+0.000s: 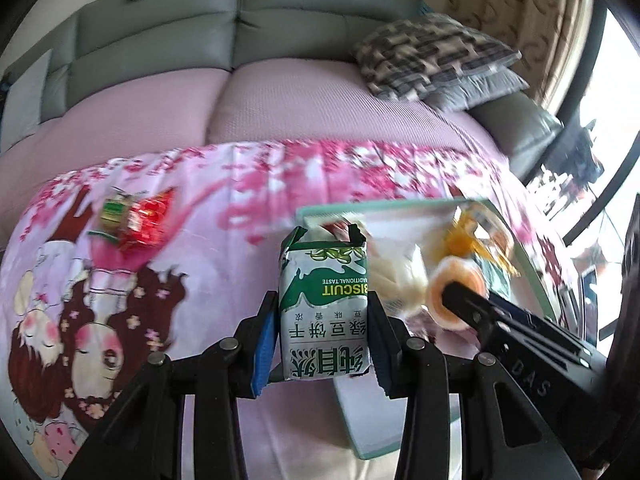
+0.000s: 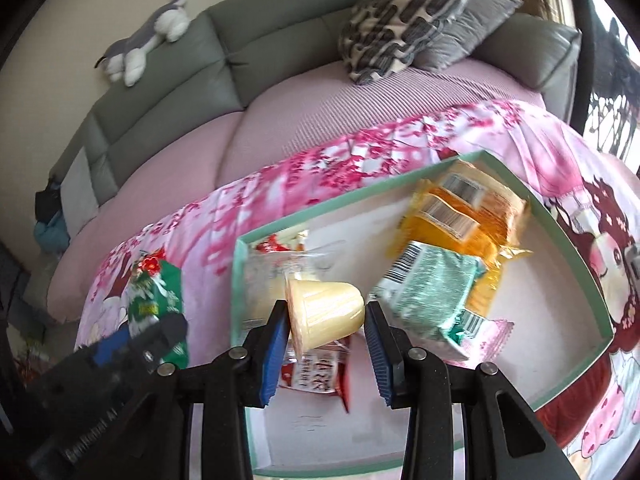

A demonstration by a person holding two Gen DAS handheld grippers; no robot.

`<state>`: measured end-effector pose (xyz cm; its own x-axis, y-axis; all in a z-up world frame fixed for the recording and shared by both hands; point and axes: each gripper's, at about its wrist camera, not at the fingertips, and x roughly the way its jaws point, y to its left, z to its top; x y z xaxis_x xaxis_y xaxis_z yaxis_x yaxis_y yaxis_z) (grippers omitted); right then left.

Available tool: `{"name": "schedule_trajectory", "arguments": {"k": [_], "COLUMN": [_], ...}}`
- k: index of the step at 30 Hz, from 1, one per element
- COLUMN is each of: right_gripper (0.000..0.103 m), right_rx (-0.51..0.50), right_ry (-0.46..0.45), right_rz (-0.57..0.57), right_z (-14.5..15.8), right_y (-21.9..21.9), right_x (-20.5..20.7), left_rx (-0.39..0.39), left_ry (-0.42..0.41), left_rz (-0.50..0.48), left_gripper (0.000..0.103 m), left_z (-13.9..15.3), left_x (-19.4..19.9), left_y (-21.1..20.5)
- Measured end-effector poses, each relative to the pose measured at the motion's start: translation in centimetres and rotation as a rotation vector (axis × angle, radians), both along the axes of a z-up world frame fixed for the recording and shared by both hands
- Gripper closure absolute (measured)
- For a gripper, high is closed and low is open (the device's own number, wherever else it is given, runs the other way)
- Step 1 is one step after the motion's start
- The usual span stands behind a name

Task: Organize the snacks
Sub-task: 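Carry the biscuit box and pudding cup over the teal tray, then lower both items into the tray and open both grippers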

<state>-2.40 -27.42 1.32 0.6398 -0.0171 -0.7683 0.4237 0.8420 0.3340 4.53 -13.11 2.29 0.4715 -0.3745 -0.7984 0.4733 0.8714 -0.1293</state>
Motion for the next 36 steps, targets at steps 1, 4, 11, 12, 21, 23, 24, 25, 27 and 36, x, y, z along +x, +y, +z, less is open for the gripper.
{"name": "schedule_trajectory", "arguments": {"k": [1,4,11,12,21,23,24,25,27,36], "right_gripper": [0.062,0.062,0.062,0.062,0.062,0.062,0.062,0.062,0.062,0.062], "right_rx": [0.011,0.028,0.037,0.038,0.044,0.048,0.049,0.049,0.046,0.034], "right_ry": [0.003,0.001,0.009,0.009,0.011,0.012,0.014,0.016,0.021,0.031], "right_rz": [-0.007,-0.023,-0.039,-0.039,-0.061,-0.072,-0.076,-0.082,-0.088,-0.087], "right_z": [-0.2,-0.5,-0.7,-0.7,-0.9,-0.9,-1.0,-1.0,-1.1,-1.1], "right_y": [-0.3,-0.8,-1.0,-1.0,-1.6,-1.9,-2.0,-2.1,-2.2,-2.1], "right_x": [-0.1,-0.2,-0.2,-0.2,-0.4,-0.5,-0.6,-0.6,-0.7,-0.5], "left_rx": [0.007,0.026,0.052,0.055,0.095,0.101,0.102,0.103,0.108,0.119], "left_ry": [0.006,0.009,0.029,0.028,0.026,0.024,0.022,0.018,0.012,0.014], "left_rz": [-0.011,-0.016,0.009,0.004,-0.064,-0.081,-0.089,-0.097,-0.111,-0.110], "left_gripper": [0.060,0.060,0.060,0.060,0.060,0.060,0.061,0.061,0.061,0.056], "left_z": [-0.3,-0.8,-2.3,-2.5,-3.9,-4.0,-4.0,-4.0,-4.0,-4.0], "left_x": [-0.1,-0.2,0.7,0.7,0.3,0.1,-0.1,-0.2,-0.3,-0.3], "left_y": [-0.5,-1.2,-1.3,-1.4,-3.8,-4.4,-4.6,-4.9,-5.3,-5.5]}}
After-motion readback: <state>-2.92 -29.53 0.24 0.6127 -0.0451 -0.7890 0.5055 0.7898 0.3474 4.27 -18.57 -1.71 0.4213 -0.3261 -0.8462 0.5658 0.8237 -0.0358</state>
